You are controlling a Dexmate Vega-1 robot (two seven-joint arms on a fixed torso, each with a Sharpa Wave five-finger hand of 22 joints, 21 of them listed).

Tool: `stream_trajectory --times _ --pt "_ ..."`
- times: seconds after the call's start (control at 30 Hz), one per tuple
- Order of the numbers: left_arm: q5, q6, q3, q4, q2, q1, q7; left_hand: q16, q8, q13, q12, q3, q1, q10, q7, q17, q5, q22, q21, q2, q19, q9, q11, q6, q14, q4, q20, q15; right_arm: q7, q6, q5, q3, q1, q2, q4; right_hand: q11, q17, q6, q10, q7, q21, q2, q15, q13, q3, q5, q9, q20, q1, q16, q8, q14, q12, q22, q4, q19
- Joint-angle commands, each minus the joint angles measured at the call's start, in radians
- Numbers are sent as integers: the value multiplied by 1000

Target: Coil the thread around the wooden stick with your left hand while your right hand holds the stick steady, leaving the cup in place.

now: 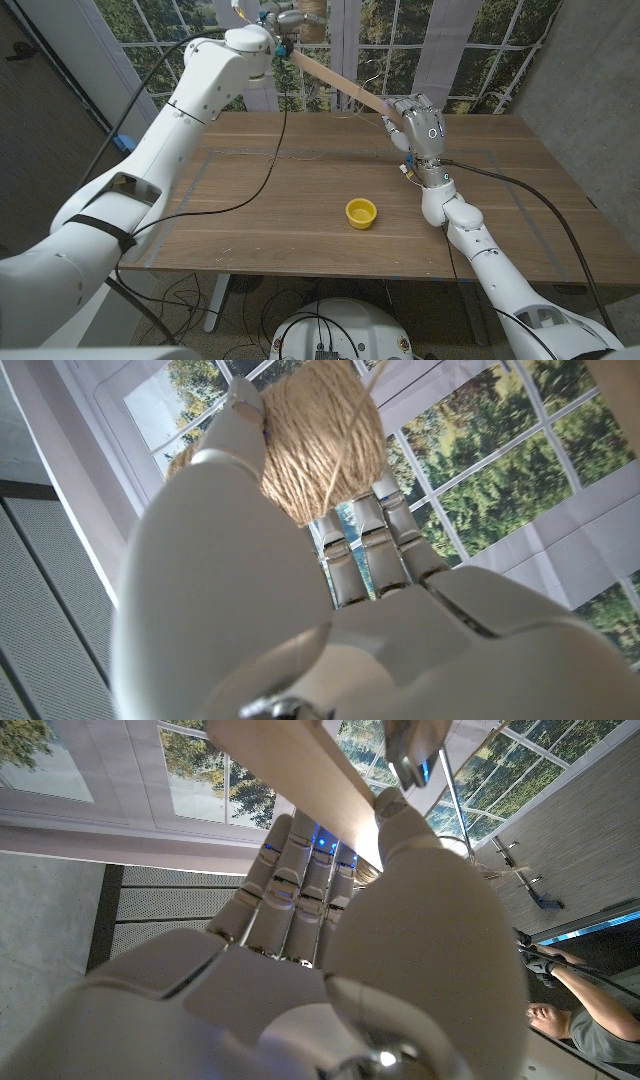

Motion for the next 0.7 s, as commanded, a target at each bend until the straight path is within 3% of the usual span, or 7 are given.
stream_trajectory --times 0.03,0.37,0.7 --pt "62 103 52 -2 -34 -133 -14 7 7 218 2 19 210 89 11 381 5 2 11 221 5 30 -81 266 247 8 -7 -317 0 -31 15 -54 23 -26 34 -108 3 158 114 -148 9 88 -153 23 9 4 7 -56 74 -4 4 99 4 1 3 -4" --pt "109 94 106 33 -66 -189 -85 4 4 219 -3 20 209 89 10 383 5 0 16 219 4 30 -81 265 248 8 -8 -317 0 -26 14 -61 31 -24 41 -107 5 159 114 -149 12 88 -154 25 10 5 7 -57 75 -6 4 101 3 1 3 -5" --pt "148 65 145 -18 -62 -192 -161 3 4 220 -5 21 208 91 9 385 5 0 19 219 2 31 -81 268 250 8 -8 -317 0 -57 36 -93 56 -40 68 -104 6 159 118 -147 15 88 -153 26 10 5 7 -58 74 -8 3 102 2 1 3 -6"
